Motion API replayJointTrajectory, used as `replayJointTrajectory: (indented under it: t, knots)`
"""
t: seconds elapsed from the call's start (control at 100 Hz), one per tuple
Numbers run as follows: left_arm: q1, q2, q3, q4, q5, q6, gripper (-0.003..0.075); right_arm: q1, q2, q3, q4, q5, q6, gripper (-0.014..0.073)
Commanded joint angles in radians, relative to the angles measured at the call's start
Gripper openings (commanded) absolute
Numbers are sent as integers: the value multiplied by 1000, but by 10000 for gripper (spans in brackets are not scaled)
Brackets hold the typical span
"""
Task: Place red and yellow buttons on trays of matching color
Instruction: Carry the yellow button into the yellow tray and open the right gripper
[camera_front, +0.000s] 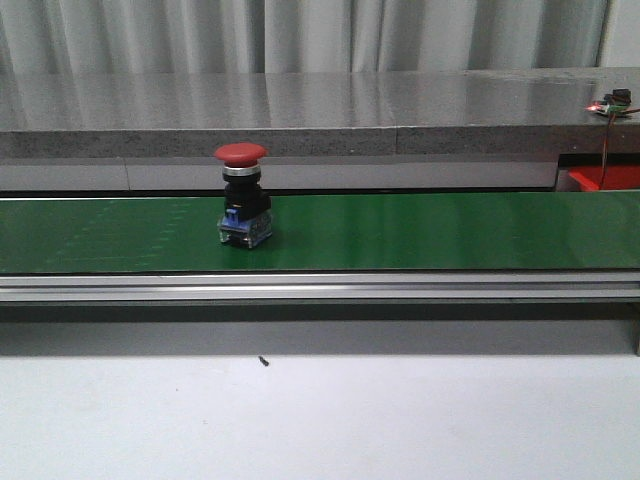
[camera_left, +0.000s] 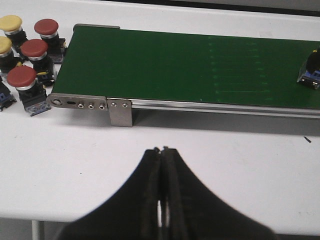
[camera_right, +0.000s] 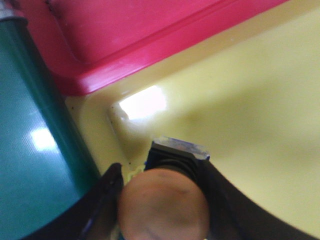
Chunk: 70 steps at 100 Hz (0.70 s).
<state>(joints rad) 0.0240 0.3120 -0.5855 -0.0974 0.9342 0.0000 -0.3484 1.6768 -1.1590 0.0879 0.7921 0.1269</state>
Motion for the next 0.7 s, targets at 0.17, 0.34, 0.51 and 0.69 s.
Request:
replayJointTrajectory:
  t: [0.17, 0.34, 0.51, 0.69]
  knots:
    - [-9, 11, -22, -13, -63, 0, -20, -9, 22, -23, 14, -50, -12, 252]
    - [-9, 11, -22, -13, -63, 0, -20, -9, 23, -23, 13, -53, -12, 489]
    - [-9, 11, -22, -13, -63, 0, -20, -9, 14, -23, 13, -50, -13, 503]
    - [-9, 11, -22, -13, -63, 0, -20, -9, -49, -23, 2, -45, -31, 489]
